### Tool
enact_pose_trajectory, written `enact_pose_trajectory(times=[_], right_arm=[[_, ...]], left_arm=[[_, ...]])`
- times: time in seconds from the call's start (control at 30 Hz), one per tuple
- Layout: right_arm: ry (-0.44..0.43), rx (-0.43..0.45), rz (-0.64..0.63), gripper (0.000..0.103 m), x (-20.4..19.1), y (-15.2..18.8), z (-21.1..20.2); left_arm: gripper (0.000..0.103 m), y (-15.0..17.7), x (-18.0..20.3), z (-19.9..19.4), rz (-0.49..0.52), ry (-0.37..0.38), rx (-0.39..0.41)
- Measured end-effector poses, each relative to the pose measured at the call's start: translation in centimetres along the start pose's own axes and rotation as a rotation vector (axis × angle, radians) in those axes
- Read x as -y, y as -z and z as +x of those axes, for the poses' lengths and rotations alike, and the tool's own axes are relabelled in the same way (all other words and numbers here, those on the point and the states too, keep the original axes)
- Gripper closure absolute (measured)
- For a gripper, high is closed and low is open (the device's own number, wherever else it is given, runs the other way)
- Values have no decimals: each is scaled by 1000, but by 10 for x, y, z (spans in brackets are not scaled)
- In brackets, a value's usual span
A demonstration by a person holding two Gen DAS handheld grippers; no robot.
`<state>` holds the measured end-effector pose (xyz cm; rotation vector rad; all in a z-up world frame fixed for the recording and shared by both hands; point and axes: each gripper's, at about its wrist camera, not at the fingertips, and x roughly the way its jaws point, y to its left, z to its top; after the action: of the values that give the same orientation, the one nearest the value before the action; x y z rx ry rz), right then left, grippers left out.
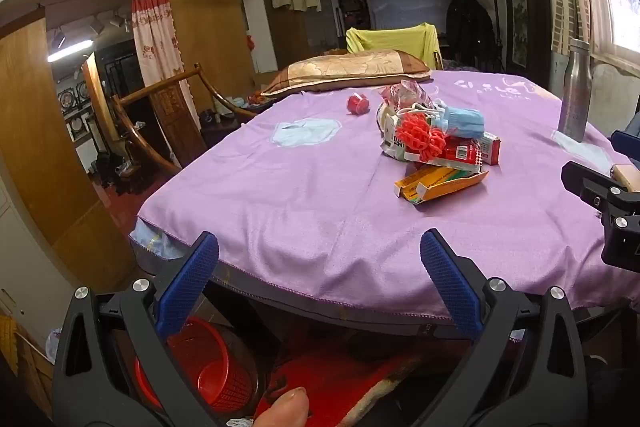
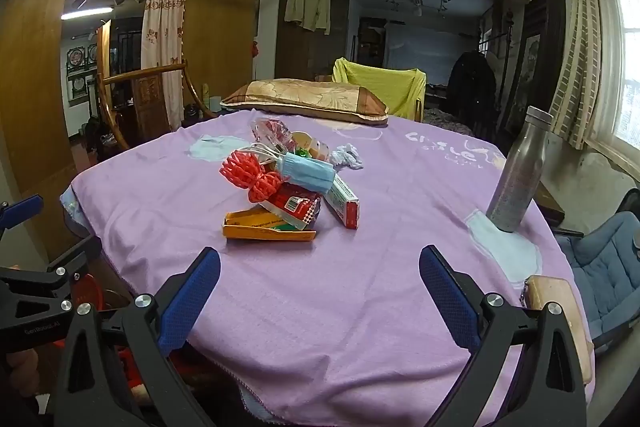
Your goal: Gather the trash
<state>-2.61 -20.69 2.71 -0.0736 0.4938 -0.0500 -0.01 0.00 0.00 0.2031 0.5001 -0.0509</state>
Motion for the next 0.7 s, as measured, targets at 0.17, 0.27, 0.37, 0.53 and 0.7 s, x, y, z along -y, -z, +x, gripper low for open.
enact_pose_trajectory(times=[0.17, 0.27, 0.37, 0.53, 0.7], right_arm=[[-6, 7, 9, 6, 0, 0, -1], [-4, 5, 7, 6, 0, 0, -1], [-4, 4, 6, 6, -1, 0, 0], [-5, 3, 8, 6, -1, 0, 0], [-5, 1, 9, 6, 0, 0, 0]], left_arm=[[7, 0, 0, 0, 1, 1, -3], [7, 0, 0, 1, 1, 0, -4], [7, 0, 0, 1, 0, 1, -5], [7, 0, 0, 1, 1, 2, -5], [7, 3, 0, 4, 6, 7, 4]])
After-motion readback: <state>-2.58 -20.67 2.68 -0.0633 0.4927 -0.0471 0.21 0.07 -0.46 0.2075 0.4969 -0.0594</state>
